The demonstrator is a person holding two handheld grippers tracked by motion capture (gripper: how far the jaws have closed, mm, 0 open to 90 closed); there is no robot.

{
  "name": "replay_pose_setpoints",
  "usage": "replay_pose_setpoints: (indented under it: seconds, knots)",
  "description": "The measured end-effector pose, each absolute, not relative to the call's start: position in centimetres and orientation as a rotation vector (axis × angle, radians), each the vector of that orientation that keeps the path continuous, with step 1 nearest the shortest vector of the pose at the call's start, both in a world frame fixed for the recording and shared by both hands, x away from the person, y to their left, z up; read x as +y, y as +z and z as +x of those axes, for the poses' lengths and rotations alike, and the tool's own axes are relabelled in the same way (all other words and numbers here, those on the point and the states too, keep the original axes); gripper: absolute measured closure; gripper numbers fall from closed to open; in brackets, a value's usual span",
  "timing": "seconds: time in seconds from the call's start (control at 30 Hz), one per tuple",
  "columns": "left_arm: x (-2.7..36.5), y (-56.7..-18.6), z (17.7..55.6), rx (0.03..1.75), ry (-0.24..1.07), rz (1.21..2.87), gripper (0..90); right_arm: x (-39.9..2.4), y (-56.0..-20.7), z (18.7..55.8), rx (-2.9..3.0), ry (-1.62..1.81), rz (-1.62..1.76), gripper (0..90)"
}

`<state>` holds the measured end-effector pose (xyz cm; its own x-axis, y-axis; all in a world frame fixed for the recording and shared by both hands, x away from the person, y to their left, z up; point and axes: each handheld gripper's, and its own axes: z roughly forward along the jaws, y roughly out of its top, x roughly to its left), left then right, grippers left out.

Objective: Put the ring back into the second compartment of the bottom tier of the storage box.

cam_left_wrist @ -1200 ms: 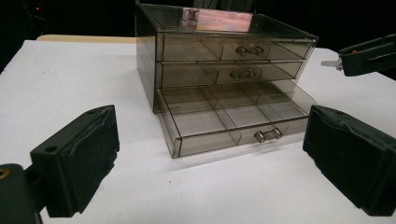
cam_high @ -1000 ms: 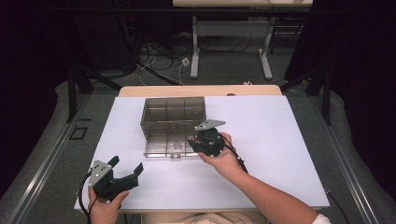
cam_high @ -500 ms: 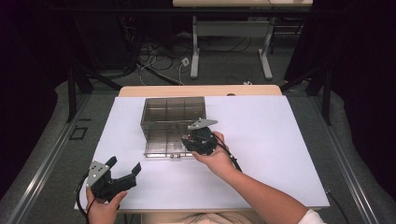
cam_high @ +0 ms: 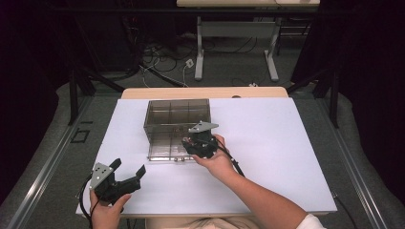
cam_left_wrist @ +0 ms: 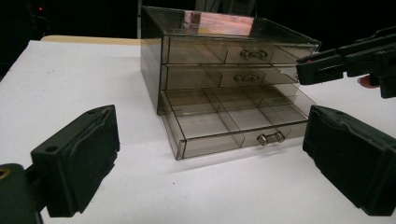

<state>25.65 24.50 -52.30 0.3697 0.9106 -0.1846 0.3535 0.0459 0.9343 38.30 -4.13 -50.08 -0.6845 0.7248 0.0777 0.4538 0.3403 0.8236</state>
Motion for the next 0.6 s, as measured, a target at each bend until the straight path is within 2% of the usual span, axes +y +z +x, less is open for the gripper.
replay_pose_setpoints:
  seconds: [0.6]
  knots:
    - [24.3,-52.3,25.9,1.178,0.625,1.531,4.1,-3.3,-51.4,38.8,2.294,1.286,1.066,67.5]
